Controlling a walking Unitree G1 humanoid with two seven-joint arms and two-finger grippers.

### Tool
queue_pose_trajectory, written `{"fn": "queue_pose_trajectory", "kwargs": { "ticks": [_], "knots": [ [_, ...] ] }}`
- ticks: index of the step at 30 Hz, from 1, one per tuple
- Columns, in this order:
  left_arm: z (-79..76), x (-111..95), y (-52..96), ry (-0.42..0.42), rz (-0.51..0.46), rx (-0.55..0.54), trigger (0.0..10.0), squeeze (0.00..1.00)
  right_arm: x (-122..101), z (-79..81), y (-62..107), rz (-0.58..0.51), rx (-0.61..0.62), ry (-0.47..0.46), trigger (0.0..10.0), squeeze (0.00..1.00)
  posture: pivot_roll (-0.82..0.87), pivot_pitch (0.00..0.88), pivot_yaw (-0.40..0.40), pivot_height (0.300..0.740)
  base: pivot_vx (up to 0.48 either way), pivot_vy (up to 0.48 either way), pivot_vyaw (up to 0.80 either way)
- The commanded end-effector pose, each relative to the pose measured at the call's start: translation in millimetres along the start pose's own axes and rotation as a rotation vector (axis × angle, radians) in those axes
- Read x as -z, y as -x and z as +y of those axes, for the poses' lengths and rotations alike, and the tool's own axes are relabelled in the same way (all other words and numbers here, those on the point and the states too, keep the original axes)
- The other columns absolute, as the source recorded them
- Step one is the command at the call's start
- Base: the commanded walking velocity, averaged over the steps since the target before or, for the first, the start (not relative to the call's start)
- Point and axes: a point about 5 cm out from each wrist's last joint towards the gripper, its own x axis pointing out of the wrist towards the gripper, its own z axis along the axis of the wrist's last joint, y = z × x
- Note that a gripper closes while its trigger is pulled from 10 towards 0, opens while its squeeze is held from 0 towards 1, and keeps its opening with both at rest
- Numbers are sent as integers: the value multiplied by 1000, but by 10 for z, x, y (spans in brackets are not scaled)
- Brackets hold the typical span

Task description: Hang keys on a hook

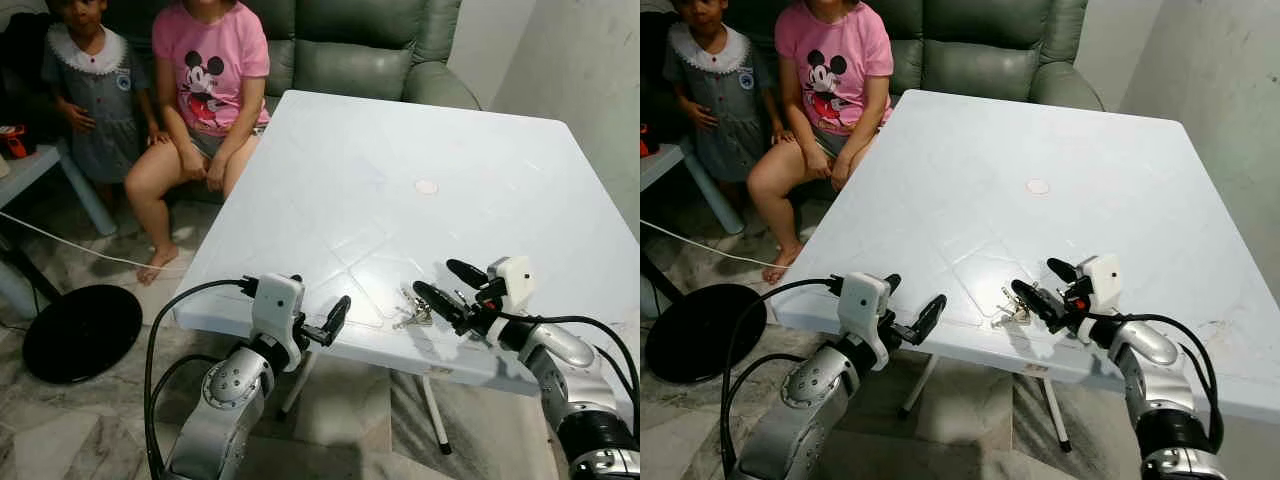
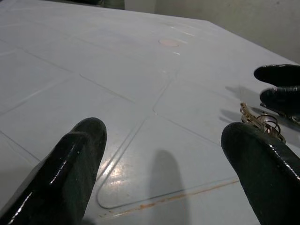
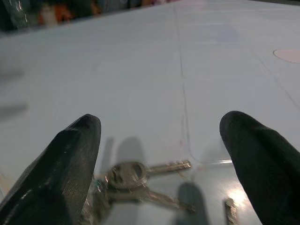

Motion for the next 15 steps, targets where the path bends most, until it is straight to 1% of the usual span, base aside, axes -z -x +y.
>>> {"fn": "queue_pose_trajectory", "kwargs": {
  "ticks": [1, 2, 3, 4, 5, 6, 11, 12, 13, 14, 15],
  "knots": [
    [-18, -25, 12, -13, -1, 9, 10000, 0, 25, -24, 66, 50, -3, 73, 10000, 0, 19, 83, -46, 740, 0, 0, 0],
    [-15, -26, 11, -12, -1, 9, 10000, 0, 28, -24, 72, 61, -6, 82, 10000, 0, 19, 83, -46, 740, 0, 0, 0],
    [-13, -25, 12, -11, -1, 8, 10000, 0, 33, -20, 77, 76, -10, 94, 8863, 0, 17, 80, -45, 740, 0, 0, 0],
    [-10, -24, 12, -10, 0, 7, 10000, 0, 38, -13, 77, 91, -8, 106, 9216, 0, 17, 80, -45, 740, 0, 0, 0],
    [-9, -24, 11, -9, -1, 7, 10000, 0, 34, -10, 71, 93, 1, 115, 10000, 0, 17, 80, -45, 740, 0, 0, 0],
    [-9, -24, 11, -8, 0, 8, 10000, 0, 28, -1, 60, 95, 12, 135, 10000, 0, 17, 79, -44, 740, 0, 0, 0],
    [-17, -28, 9, -6, -1, 10, 10000, 0, 18, 53, 56, 72, 5, 134, 10000, 0, 15, 78, -40, 740, 0, 0, 0],
    [-19, -30, 8, -5, -1, 10, 10000, 0, 12, 60, 63, 65, -1, 145, 8863, 0, 15, 78, -40, 740, 0, 0, 0],
    [-21, -29, 9, -5, -1, 11, 10000, 0, 9, 65, 68, 61, -6, 152, 8863, 0, 15, 77, -40, 740, 0, 0, 0],
    [-22, -27, 9, -4, -1, 11, 10000, 0, 1, 65, 80, 55, -14, 151, 8196, 0, 15, 77, -40, 740, 0, 0, 0],
    [-23, -26, 8, -3, 0, 13, 10000, 0, -15, 63, 98, 48, -22, 156, 4510, 0, 15, 77, -40, 740, 0, 0, 0]
  ]
}}
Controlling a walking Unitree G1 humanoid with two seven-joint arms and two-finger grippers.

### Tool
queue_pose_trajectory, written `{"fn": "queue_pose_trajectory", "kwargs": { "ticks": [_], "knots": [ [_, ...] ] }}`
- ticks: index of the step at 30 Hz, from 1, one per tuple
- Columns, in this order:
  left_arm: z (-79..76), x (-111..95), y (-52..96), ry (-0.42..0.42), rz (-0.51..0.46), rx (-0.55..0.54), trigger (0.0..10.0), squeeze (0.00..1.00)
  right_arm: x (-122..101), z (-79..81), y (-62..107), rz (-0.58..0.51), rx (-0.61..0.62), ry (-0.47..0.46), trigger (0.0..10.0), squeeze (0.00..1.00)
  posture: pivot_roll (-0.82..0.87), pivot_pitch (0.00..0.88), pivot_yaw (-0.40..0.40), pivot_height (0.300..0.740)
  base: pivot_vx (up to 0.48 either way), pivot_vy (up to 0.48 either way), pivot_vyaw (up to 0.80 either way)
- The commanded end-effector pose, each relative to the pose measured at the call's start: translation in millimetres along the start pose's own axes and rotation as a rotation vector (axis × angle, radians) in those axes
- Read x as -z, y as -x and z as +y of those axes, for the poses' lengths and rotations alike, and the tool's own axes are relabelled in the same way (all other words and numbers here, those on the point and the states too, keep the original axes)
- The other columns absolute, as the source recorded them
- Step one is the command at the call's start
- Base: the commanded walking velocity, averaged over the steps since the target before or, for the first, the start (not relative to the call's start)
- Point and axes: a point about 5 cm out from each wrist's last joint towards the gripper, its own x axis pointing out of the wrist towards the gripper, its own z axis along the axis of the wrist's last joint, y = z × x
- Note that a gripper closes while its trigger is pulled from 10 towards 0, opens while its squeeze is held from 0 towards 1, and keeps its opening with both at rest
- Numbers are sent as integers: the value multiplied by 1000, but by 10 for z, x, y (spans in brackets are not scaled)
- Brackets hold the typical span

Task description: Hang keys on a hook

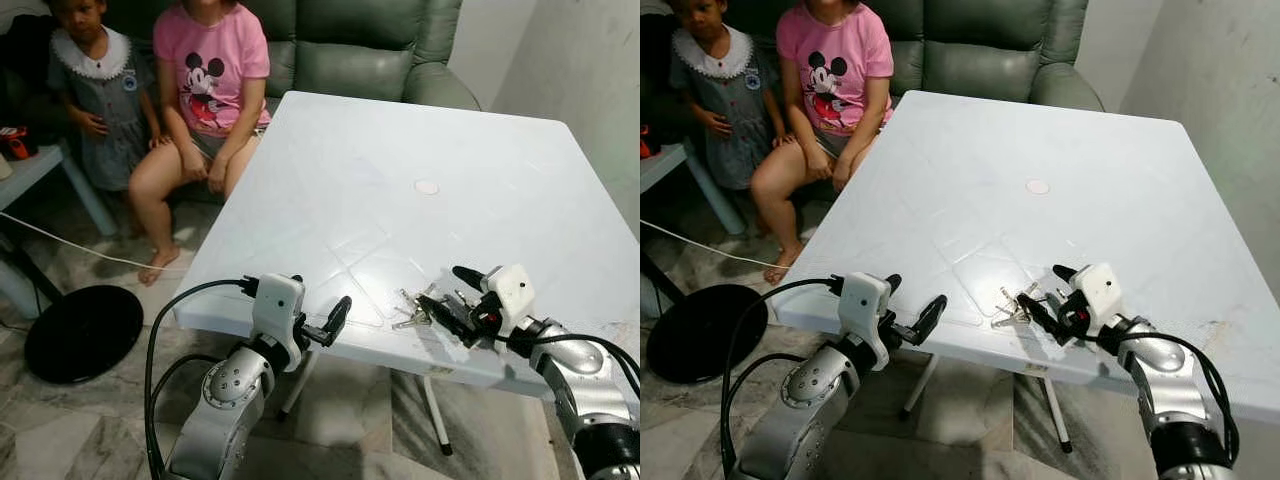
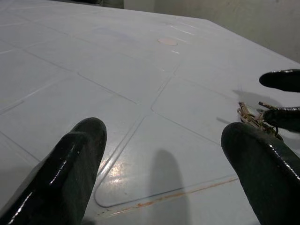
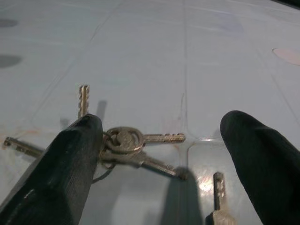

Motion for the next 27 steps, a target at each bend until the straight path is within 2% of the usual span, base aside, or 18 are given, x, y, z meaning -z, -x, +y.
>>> {"fn": "queue_pose_trajectory", "kwargs": {
  "ticks": [1, 2, 3, 4, 5, 6, 7, 13, 14, 15, 16, 17, 18, 19, 20, 21, 22, 27],
  "knots": [
    [-24, -33, 7, -7, -7, 12, 10000, 0, -62, -9, 26, -19, -14, 25, 6314, 0, 15, 77, -40, 740, 0, 0, 0],
    [-24, -33, 7, -7, -7, 12, 10000, 0, -62, -9, 26, -19, -14, 25, 6314, 0, 15, 77, -40, 740, 0, 0, 0],
    [-24, -34, 6, -7, -7, 13, 10000, 0, -78, 0, 37, -26, -27, 21, 3765, 0, 15, 77, -40, 740, 0, 0, 0],
    [-25, -35, 5, -7, -7, 13, 10000, 0, -86, 7, 43, -31, -36, 21, 3765, 0, 15, 77, -40, 740, 0, 0, 0],
    [-22, -34, 3, -7, -7, 13, 10000, 0, -92, 4, 44, -32, -32, 23, 4941, 0, 9, 72, -39, 740, 0, 0, 0],
    [-21, -33, 0, -7, -7, 13, 10000, 0, -103, -5, 41, -37, -21, 16, 8549, 0, 8, 71, -39, 740, 0, 0, 0],
    [-20, -31, -4, -5, -6, 13, 10000, 0, -128, -18, 32, -58, -11, -24, 10000, 0, 8, 71, -39, 740, 0, 0, 0],
    [-40, -30, -15, -2, -7, 17, 10000, 0, -174, -21, 26, -73, -16, -2, 10000, 0, 6, 74, -41, 740, 0, 0, 0],
    [-43, -29, -14, -2, -7, 17, 10000, 0, -164, -11, 33, -60, -24, 9, 9255, 0, 6, 74, -41, 740, 0, 0, 0],
    [-42, -29, -15, -2, -7, 17, 10000, 0, -160, -6, 34, -58, -26, 10, 7412, 0, 7, 73, -42, 740, 0, 0, 0],
    [-40, -30, -19, -2, -7, 17, 10000, 0, -161, -5, 32, -58, -27, 9, 8000, 0, 7, 74, -44, 740, 0, 0, 0],
    [-37, -34, -21, -1, -8, 16, 10000, 0, -157, -2, 33, -49, -31, 14, 8000, 0, 7, 75, -44, 740, 0, 0, 0],
    [-36, -35, -19, -2, -8, 15, 10000, 0, -147, 9, 40, -39, -39, 30, 5569, 0, 7, 75, -45, 740, 0, 0, 0],
    [-35, -36, -17, -2, -9, 15, 10000, 0, -141, 16, 45, -32, -45, 41, 5569, 0, 7, 76, -45, 740, 0, 0, 0],
    [-31, -36, -16, -3, -9, 13, 10000, 0, -128, 28, 50, -21, -52, 55, 3647, 0, 6, 76, -45, 740, 0, 0, 0],
    [-30, -36, -15, -3, -9, 13, 10000, 0, -124, 31, 51, -18, -53, 58, 1020, 0, 6, 76, -45, 740, 0, 0, 0],
    [-31, -38, -18, -4, -10, 12, 10000, 0, -117, 42, 54, -16, -61, 67, 0, 0, 7, 77, -47, 740, 0, 0, 0],
    [-37, -44, -20, 5, -15, 12, 10000, 0, -112, 50, 50, -10, -61, 71, 0, 0, 6, 76, -47, 740, 0, 0, 0]
  ]
}}
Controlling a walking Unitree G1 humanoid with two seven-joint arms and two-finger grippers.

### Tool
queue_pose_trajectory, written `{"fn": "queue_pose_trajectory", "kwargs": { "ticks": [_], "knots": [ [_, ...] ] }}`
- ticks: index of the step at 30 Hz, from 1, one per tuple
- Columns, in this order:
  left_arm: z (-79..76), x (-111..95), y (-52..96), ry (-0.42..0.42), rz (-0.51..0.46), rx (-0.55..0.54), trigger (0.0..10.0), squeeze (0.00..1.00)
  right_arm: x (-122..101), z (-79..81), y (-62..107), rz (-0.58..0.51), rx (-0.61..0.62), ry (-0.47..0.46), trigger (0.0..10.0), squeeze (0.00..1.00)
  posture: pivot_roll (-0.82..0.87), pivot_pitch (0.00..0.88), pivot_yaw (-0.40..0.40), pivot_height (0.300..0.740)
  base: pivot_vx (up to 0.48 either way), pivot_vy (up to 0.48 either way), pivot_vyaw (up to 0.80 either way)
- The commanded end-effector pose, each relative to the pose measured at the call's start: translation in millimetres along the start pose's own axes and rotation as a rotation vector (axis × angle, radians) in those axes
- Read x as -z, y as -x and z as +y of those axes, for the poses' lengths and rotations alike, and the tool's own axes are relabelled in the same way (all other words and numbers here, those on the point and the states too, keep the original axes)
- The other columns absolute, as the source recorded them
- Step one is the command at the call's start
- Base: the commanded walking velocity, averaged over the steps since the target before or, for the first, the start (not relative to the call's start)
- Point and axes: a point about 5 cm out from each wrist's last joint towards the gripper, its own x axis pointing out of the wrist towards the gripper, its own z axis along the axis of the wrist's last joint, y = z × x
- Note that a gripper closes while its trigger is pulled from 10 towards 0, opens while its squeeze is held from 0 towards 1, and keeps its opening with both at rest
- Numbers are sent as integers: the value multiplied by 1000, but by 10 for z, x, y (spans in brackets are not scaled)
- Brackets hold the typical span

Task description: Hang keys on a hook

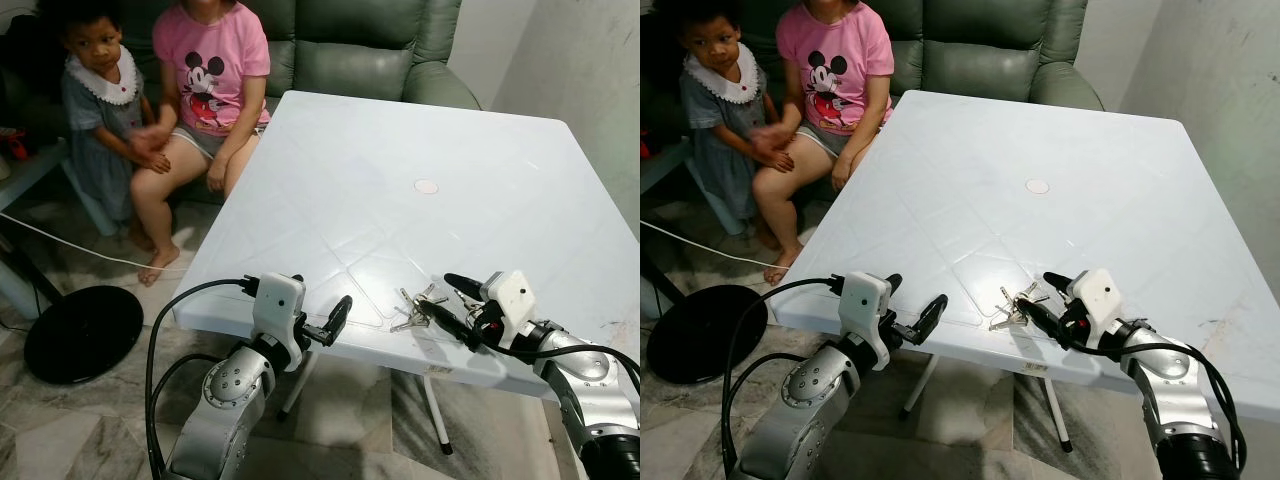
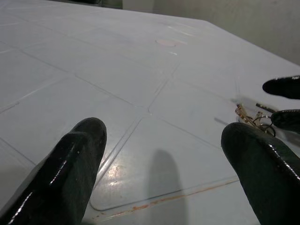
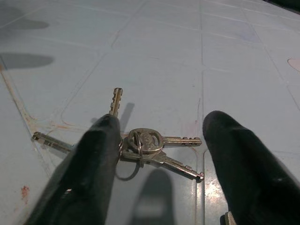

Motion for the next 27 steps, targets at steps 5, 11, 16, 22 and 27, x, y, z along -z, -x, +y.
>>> {"fn": "queue_pose_trajectory", "kwargs": {
  "ticks": [5, 11, 16, 22, 27],
  "knots": [
    [-19, -34, -20, -8, -9, 9, 10000, 0, -45, -6, 6, 3, -12, 50, 0, 0, 3, 75, -47, 740, 0, 0, 0],
    [-11, -38, -24, -9, -10, 7, 10000, 0, -50, 2, 3, 0, -12, 53, 2078, 0, 2, 78, -48, 740, 0, 0, 0],
    [-15, -37, -24, -9, -10, 9, 10000, 0, -41, 10, -3, 5, -14, 53, 4510, 0, 3, 78, -48, 740, 0, 0, 0],
    [-8, -44, -27, -9, -11, 7, 10000, 0, -43, 13, -15, 15, -15, 68, 9294, 0, 5, 77, -50, 740, 0, 0, 0],
    [-7, -46, -25, -10, -12, 7, 10000, 0, -26, 17, -13, 27, -19, 75, 10000, 0, 6, 79, -50, 740, 0, 0, 0]
  ]
}}
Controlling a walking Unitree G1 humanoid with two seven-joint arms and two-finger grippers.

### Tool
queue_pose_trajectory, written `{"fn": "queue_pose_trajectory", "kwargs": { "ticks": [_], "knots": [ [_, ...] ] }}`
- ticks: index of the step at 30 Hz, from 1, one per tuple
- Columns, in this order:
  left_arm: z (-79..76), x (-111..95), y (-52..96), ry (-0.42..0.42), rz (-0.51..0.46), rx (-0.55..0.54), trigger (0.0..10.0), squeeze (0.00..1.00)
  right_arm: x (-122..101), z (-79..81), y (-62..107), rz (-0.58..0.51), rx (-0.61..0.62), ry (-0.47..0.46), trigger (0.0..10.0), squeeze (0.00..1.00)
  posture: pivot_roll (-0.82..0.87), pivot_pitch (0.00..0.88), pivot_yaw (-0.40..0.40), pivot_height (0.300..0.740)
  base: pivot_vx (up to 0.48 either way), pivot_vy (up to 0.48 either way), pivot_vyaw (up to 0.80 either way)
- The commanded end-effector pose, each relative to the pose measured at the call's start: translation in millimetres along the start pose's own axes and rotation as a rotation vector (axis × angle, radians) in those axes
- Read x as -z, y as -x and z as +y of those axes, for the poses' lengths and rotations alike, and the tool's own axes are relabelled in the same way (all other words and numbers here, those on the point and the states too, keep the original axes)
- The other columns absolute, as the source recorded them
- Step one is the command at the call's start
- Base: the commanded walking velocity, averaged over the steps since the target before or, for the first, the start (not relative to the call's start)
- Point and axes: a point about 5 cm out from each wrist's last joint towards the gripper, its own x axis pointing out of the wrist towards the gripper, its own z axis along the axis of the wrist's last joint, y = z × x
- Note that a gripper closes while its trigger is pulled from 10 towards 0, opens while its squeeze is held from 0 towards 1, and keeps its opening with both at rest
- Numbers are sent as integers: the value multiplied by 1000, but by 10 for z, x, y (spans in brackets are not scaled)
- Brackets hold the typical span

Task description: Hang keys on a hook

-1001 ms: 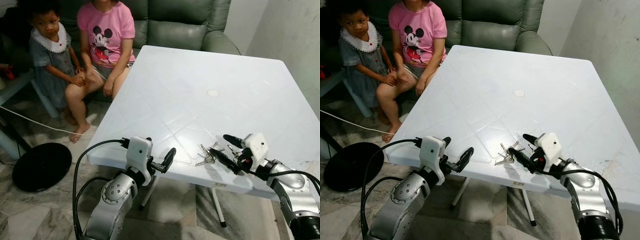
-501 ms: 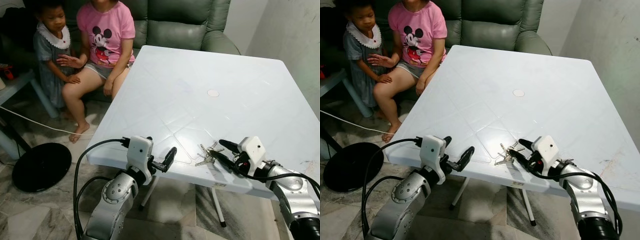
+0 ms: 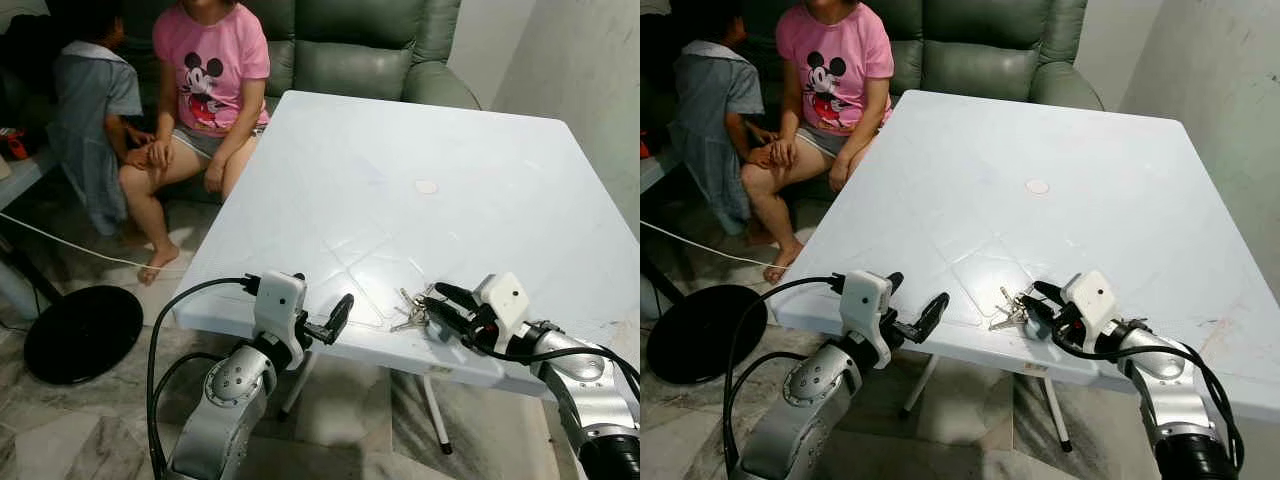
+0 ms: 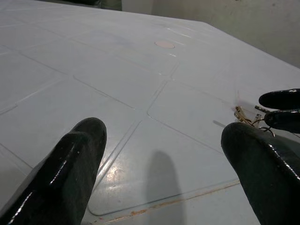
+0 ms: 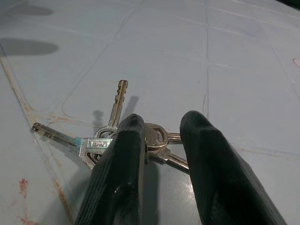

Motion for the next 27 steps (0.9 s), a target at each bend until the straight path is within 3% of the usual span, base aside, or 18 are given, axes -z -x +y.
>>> {"fn": "queue_pose_trajectory", "kwargs": {
  "ticks": [1, 18, 19, 21, 22, 23, 24, 25, 26, 27],
  "knots": [
    [-6, -30, -15, -10, -7, 6, 10000, 0, -30, -9, 13, 1, -9, 37, 10000, 0, 6, 79, -50, 740, 0, 0, 0],
    [-16, -32, -8, -8, -8, 6, 10000, 0, 21, 41, 20, 31, -35, 55, 9843, 0, 5, 84, -51, 740, 0, 0, 0],
    [-16, -32, -8, -7, -8, 6, 10000, 0, 25, 45, 18, 34, -37, 56, 8902, 0, 5, 84, -51, 740, 0, 0, 0],
    [-17, -30, -8, -7, -8, 5, 10000, 0, 29, 48, 19, 37, -39, 55, 8784, 0, 5, 85, -54, 740, 0, 0, 0],
    [-18, -30, -8, -6, -9, 5, 10000, 0, 35, 53, 21, 39, -42, 58, 7098, 0, 5, 85, -54, 740, 0, 0, 0],
    [-19, -30, -8, -6, -9, 5, 10000, 0, 36, 54, 22, 39, -42, 59, 7098, 0, 5, 85, -54, 740, 0, 0, 0],
    [-18, -30, -8, -6, -9, 4, 10000, 0, 36, 57, 22, 37, -44, 57, 3490, 0, 5, 85, -54, 740, 0, 0, 0],
    [-18, -30, -8, -6, -9, 4, 10000, 0, 35, 58, 22, 35, -45, 56, 3490, 0, 5, 85, -54, 740, 0, 0, 0],
    [-18, -30, -8, -6, -9, 3, 10000, 0, 33, 60, 22, 32, -48, 54, 1922, 0, 5, 85, -54, 740, 0, 0, 0],
    [-18, -30, -8, -5, -9, 3, 10000, 0, 32, 61, 22, 29, -49, 55, 1020, 0, 5, 85, -54, 740, 0, 0, 0]
  ]
}}
